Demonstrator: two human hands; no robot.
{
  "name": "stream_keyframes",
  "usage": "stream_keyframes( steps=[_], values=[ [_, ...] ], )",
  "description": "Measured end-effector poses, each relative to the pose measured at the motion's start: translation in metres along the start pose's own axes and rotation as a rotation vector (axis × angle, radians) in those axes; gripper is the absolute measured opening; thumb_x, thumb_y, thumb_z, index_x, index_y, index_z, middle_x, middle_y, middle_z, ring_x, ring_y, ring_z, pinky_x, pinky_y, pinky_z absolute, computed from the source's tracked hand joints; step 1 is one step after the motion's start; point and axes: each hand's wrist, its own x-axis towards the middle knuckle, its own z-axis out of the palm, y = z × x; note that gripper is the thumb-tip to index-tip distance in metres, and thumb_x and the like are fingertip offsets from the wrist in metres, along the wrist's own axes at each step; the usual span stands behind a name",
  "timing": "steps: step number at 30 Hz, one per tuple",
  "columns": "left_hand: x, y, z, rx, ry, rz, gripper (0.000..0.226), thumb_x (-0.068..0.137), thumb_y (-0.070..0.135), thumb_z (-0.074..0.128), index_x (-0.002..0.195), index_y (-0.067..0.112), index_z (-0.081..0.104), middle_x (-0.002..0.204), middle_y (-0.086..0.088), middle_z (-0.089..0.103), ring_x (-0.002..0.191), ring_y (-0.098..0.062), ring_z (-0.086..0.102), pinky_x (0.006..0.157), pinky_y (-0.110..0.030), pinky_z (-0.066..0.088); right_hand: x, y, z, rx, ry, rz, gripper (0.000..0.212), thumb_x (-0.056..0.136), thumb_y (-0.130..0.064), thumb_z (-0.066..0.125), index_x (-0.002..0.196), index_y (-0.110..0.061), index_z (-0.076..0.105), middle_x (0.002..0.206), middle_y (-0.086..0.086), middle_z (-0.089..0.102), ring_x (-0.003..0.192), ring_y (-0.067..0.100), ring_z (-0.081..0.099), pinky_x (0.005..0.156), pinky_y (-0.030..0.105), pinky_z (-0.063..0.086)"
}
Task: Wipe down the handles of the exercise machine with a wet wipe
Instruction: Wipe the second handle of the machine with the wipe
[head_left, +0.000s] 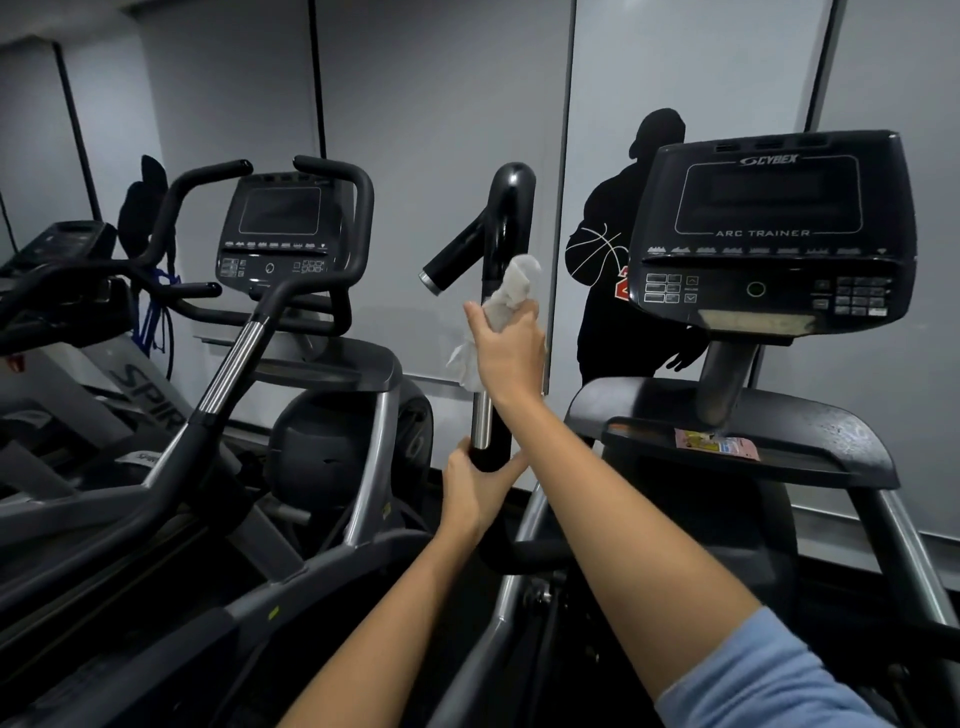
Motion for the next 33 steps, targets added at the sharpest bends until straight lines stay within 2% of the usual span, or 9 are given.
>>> stream_keyframes(
  steps=[3, 7, 13, 16, 19, 21, 23, 26, 33],
  values=[
    [0.003, 0.01, -0.002, 0.034, 0.045, 0.051, 0.012, 0.079, 0.005, 0.065, 0.074, 0.01, 0.055, 0.062, 0.003, 0.058, 0.058, -0.007, 0.053, 0.044, -0.007, 0.038, -0.03, 0.026, 0.003, 0.011, -0.015, 0.016, 0.047, 0.087, -0.043, 0.061, 0.113, -0.005, 0.048, 0.095, 0.005, 0.058, 0.092, 0.023, 0.06, 0.071, 0.026, 0.04],
    [0.015, 0.023, 0.002, 0.027, 0.068, 0.106, 0.015, 0.078, 0.008, 0.06, 0.077, -0.006, 0.053, 0.059, -0.003, 0.053, 0.056, -0.014, 0.048, 0.044, -0.012, 0.035, -0.019, 0.015, 0.0, -0.005, -0.013, 0.0, 0.049, 0.087, -0.042, 0.061, 0.114, -0.004, 0.047, 0.097, 0.006, 0.057, 0.093, 0.022, 0.058, 0.072, 0.025, 0.037],
    [0.018, 0.026, 0.005, 0.011, 0.038, 0.106, 0.018, 0.074, 0.015, 0.069, 0.087, 0.006, 0.06, 0.068, -0.001, 0.062, 0.061, -0.009, 0.057, 0.054, -0.02, 0.045, 0.016, -0.015, 0.0, 0.043, 0.046, -0.038, 0.053, 0.088, -0.046, 0.059, 0.116, -0.003, 0.048, 0.102, 0.01, 0.06, 0.09, 0.023, 0.056, 0.072, 0.023, 0.035],
    [0.019, 0.024, 0.003, 0.009, 0.032, 0.105, 0.01, 0.079, 0.007, 0.063, 0.087, 0.006, 0.057, 0.067, 0.002, 0.059, 0.063, -0.011, 0.056, 0.046, -0.011, 0.04, -0.01, 0.007, 0.001, 0.028, 0.01, -0.034, 0.05, 0.089, -0.045, 0.058, 0.115, -0.004, 0.048, 0.091, 0.001, 0.054, 0.082, 0.016, 0.051, 0.065, 0.021, 0.036],
    [0.02, 0.025, 0.0, -0.026, -0.024, 0.117, 0.013, 0.078, 0.007, 0.065, 0.084, 0.005, 0.054, 0.066, -0.001, 0.058, 0.061, -0.013, 0.053, 0.046, -0.012, 0.039, -0.008, 0.009, 0.0, 0.034, -0.008, -0.033, 0.05, 0.088, -0.047, 0.058, 0.113, -0.004, 0.05, 0.092, 0.001, 0.053, 0.086, 0.017, 0.053, 0.073, 0.025, 0.037],
    [0.021, 0.026, -0.003, 0.021, -0.108, 0.085, 0.028, 0.077, 0.018, 0.071, 0.095, 0.008, 0.052, 0.078, -0.003, 0.06, 0.066, -0.011, 0.054, 0.055, -0.015, 0.043, 0.01, -0.006, -0.001, 0.038, -0.007, -0.027, 0.053, 0.088, -0.05, 0.057, 0.112, -0.003, 0.052, 0.094, 0.003, 0.055, 0.087, 0.018, 0.053, 0.075, 0.026, 0.039],
    [0.021, 0.026, -0.009, 0.017, -0.122, 0.096, 0.05, 0.075, 0.033, 0.074, 0.111, 0.02, 0.043, 0.102, 0.001, 0.057, 0.089, -0.007, 0.056, 0.071, -0.014, 0.043, 0.025, -0.016, -0.001, 0.046, 0.011, -0.041, 0.056, 0.087, -0.052, 0.057, 0.108, 0.0, 0.055, 0.097, 0.008, 0.059, 0.089, 0.022, 0.057, 0.076, 0.028, 0.042],
    [0.025, 0.039, -0.02, -0.072, 0.157, 0.31, 0.057, 0.072, 0.046, 0.064, 0.12, 0.032, 0.037, 0.121, 0.006, 0.043, 0.109, -0.01, 0.046, 0.087, -0.019, 0.04, 0.027, -0.014, -0.003, 0.043, -0.041, -0.052, 0.06, 0.088, -0.053, 0.053, 0.119, -0.002, 0.049, 0.103, 0.005, 0.055, 0.102, 0.023, 0.056, 0.079, 0.025, 0.036],
    [0.046, 0.091, -0.014, 0.074, 0.183, 0.534, 0.036, 0.092, 0.026, 0.055, 0.126, 0.018, 0.045, 0.12, 0.005, 0.044, 0.096, 0.004, 0.049, 0.078, -0.015, 0.047, 0.029, -0.021, -0.021, 0.1, -0.287, 0.048, 0.078, 0.088, -0.068, 0.023, 0.14, -0.01, 0.029, 0.112, 0.008, 0.058, 0.105, 0.024, 0.058, 0.092, 0.035, 0.045]
  ],
)
